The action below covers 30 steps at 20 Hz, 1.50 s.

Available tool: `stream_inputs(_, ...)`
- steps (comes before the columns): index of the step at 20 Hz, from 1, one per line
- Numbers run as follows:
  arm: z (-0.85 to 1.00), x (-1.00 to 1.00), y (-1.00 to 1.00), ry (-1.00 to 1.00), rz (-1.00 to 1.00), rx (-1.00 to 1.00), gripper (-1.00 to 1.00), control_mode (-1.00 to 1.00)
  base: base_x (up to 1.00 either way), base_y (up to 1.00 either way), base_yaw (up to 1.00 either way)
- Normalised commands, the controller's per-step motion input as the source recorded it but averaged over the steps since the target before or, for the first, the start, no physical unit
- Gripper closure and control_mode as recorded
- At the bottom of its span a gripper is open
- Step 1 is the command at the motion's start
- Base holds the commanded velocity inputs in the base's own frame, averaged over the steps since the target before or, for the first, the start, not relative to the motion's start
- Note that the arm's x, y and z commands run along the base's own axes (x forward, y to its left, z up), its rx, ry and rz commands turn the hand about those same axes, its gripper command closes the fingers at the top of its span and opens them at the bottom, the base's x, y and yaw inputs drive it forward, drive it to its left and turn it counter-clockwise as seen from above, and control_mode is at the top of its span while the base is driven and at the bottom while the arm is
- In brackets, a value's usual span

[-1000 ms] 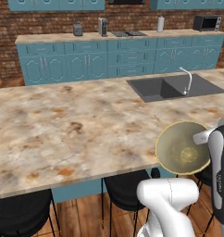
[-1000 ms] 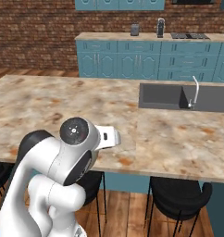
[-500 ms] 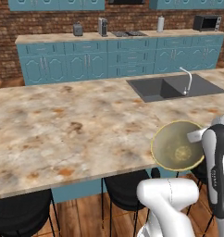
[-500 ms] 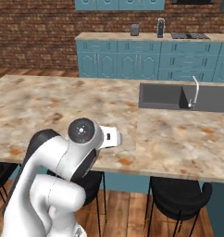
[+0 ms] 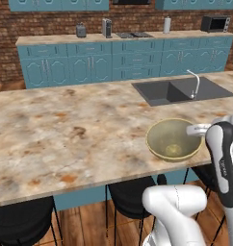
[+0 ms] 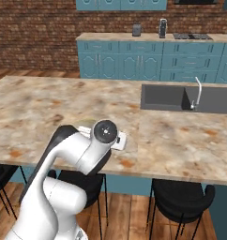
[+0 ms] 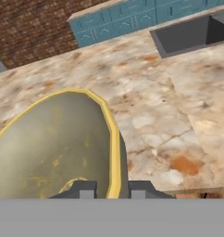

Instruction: Pick up the bowls from the cabinet and place each bowl in front of a stool on the dining counter.

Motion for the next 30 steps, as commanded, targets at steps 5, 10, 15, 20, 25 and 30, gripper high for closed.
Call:
stream_inputs(5,-0.04,0.42,0.23,0.06,0.0,0.01,1.0,-1.0,0.0,0.0,0.0)
stream_inputs(10,-0.32,0.34,0.31,0.01,0.0,0.0,1.0,-1.0,0.0,0.0,0.0)
stream_inputs(15,-0.58,0.32,0.3,0.0,0.0,0.0,1.0,-1.0,0.0,0.0,0.0)
stream_inputs(20,-0.48,0.48,0.06,0.0,0.0,0.0,1.0,-1.0,0.0,0.0,0.0)
stream_inputs(25,-0.48,0.5,0.0,0.0,0.0,0.0,1.0,-1.0,0.0,0.0,0.0)
stream_inputs(30,-0.44,0.46,0.0,0.0,0.0,0.0,1.0,-1.0,0.0,0.0,0.0)
